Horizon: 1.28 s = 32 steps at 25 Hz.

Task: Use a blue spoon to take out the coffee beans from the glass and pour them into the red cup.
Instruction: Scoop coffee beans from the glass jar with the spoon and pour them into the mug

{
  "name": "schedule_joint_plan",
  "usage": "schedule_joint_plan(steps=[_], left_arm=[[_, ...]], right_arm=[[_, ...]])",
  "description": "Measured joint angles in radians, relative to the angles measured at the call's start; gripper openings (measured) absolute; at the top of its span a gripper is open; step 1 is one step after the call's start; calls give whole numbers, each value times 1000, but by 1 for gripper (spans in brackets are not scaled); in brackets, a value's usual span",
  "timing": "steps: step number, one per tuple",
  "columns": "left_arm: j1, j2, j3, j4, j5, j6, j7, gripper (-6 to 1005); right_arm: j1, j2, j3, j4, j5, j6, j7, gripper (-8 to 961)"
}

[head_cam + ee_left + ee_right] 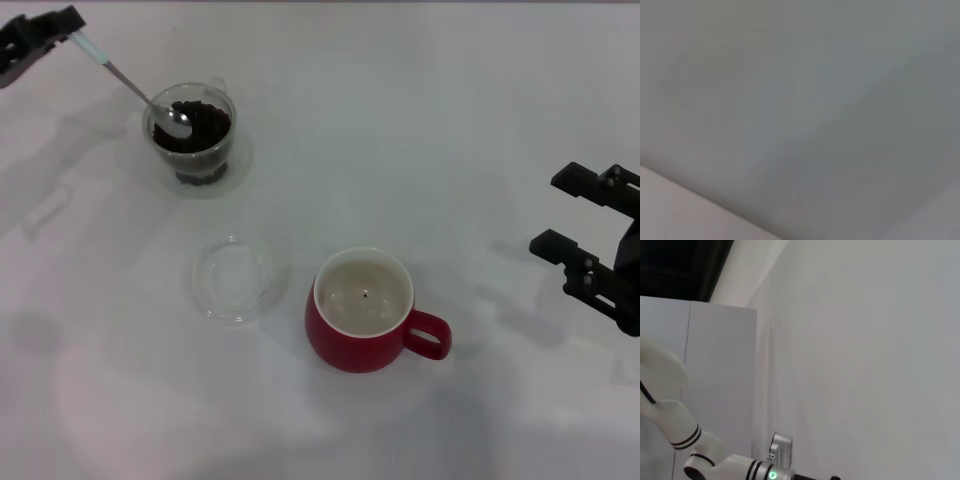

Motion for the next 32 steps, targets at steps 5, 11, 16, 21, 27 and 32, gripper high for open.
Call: schedule_joint_plan(steps=[5,11,16,21,27,32], left_arm=[[-10,-9,0,23,10,-69,7,125],[-15,-14,0,59,19,-133,-16,124],[-17,-14,0,87,24,-146,-65,123],[-10,-14,0,95,19,-148,-119,124],[17,-15,-4,96,4,-148,-204,124],[42,-5,-2,129,-27,-130,-241,125]], right_arm=[[-2,0,1,-8,0,8,2,591],[-9,0,1,-8,0,10,2,591],[-10,0,1,-15,0,27,3,591],[-9,0,1,-17,2,32,3,591],[-5,-2,1,-17,15,34,2,591],[0,-1,1,-17,15,44,0,591]])
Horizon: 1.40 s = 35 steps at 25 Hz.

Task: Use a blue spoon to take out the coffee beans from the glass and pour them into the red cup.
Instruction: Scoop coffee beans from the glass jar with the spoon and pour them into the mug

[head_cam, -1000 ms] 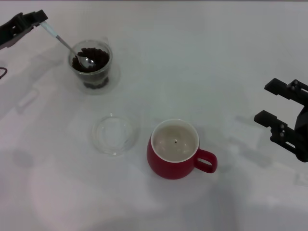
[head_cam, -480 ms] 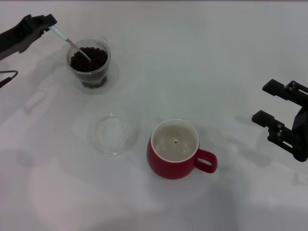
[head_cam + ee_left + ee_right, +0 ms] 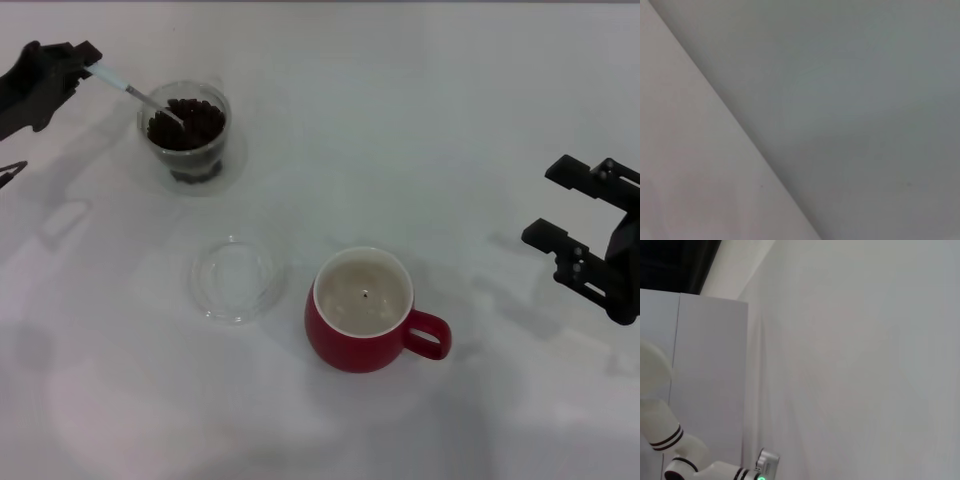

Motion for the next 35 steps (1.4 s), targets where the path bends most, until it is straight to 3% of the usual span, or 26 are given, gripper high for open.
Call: schedule_joint_plan(steps=[7,17,24,35], left_arm=[[28,16,-9,13,-38,79,-17,123],[94,17,-3,7,-110,181,-3,125],[85,12,-1,9,-92,232,17,125],[30,5,0,16,50,351,83,123]], right_arm=[[5,-1,-2,-1,0,1,0,591],[13,-5,-2,0,0,-5,1,590],[17,-4,-3,1,0,-3,-3,590],[19,0,-2,7,62,2,-9,590]])
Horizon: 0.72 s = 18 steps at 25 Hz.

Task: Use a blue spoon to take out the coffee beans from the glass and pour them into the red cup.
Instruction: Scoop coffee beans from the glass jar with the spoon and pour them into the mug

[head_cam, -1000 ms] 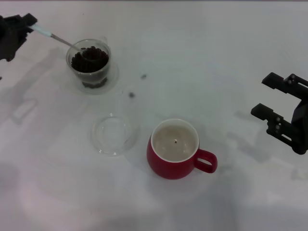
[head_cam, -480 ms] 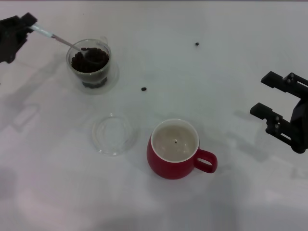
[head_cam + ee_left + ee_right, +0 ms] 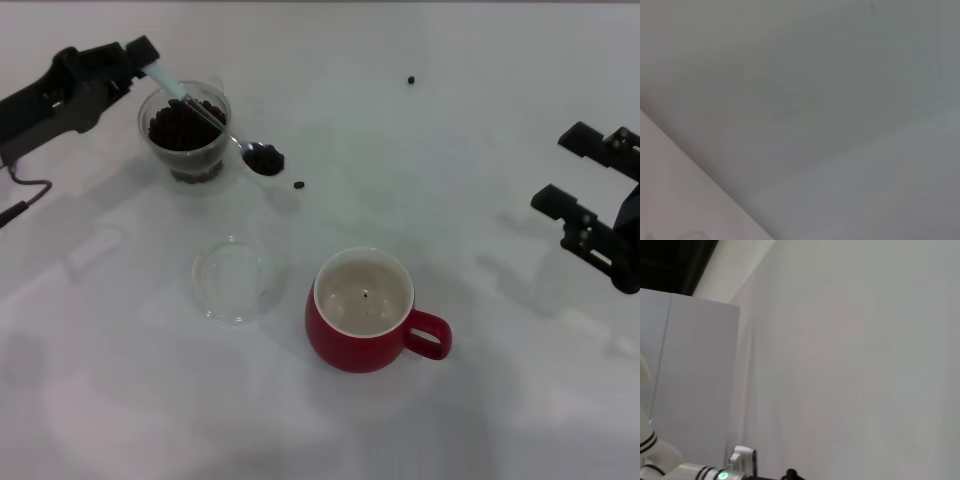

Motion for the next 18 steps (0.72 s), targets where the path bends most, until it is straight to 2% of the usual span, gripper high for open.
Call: schedule_joint_plan(steps=[9,15,18], left_arm=[[-1,-21,0,1,64,77,19,124],[-31,-42,0,17,139,86,70,124],[-44,-45,0,21,159,86,104,123]], right_arm=[[-21,0,0,0,54,-2,0,590],[-36,0,1,-3,66,-6,0,590],[-42,0,2,-5,66,-6,0,590]])
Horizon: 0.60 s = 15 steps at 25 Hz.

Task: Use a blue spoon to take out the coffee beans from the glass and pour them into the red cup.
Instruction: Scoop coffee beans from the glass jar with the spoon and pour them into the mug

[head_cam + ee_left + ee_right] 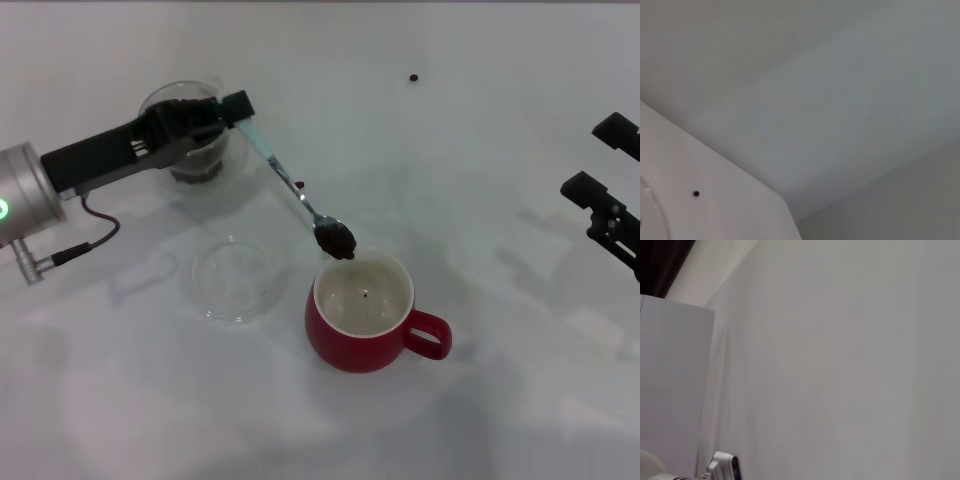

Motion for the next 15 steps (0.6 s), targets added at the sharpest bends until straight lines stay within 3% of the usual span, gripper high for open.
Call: schedule_joint_plan(steps=[15], left_arm=[[-102,-3,0,-13,99,-11,216,124]], right_arm=[[-21,0,0,2,8,7,6,589]])
